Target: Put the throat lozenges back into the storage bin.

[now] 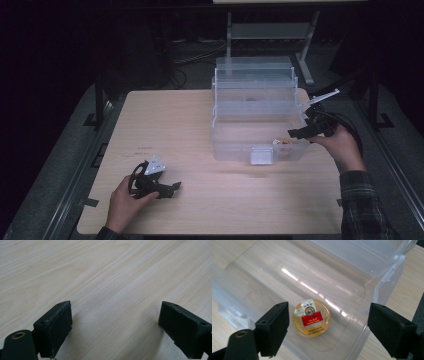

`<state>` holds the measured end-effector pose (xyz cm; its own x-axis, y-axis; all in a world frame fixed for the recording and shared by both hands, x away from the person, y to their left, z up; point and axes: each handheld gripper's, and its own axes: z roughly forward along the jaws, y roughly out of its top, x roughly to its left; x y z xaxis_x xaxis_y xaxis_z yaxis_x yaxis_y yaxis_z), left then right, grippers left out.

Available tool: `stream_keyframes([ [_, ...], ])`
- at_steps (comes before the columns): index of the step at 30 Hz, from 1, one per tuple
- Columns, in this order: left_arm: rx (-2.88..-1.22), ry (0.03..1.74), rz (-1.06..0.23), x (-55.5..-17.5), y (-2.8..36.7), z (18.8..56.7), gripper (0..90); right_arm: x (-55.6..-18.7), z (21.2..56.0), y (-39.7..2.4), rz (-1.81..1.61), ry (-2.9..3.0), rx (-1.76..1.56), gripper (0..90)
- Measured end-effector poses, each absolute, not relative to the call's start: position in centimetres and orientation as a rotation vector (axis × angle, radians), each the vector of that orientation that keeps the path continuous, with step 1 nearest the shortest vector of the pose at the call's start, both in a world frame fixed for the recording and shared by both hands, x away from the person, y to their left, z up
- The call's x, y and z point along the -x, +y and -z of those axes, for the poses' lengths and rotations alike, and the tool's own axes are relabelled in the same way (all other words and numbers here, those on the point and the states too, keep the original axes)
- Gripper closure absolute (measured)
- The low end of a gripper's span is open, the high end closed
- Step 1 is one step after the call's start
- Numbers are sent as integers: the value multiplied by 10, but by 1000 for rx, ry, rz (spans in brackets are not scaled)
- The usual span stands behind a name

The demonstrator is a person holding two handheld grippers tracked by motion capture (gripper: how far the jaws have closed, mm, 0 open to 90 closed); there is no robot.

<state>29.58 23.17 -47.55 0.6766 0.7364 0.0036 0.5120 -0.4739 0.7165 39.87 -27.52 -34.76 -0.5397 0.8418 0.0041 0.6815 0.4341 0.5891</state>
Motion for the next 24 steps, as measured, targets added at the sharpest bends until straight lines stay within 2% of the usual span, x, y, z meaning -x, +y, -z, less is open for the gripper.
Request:
stream_keyframes([
  [4, -2179, 957, -408, -296, 232, 476, 109, -393, 347, -278, -787, 2392, -1325, 117],
  [9, -2181, 956, -409, -296, 232, 476, 109, -385, 350, -281, -791, 2384, -1337, 17],
  [24, -2180, 956, -412, -296, 232, 476, 109, -355, 366, -292, -815, 2373, -1333, 1],
])
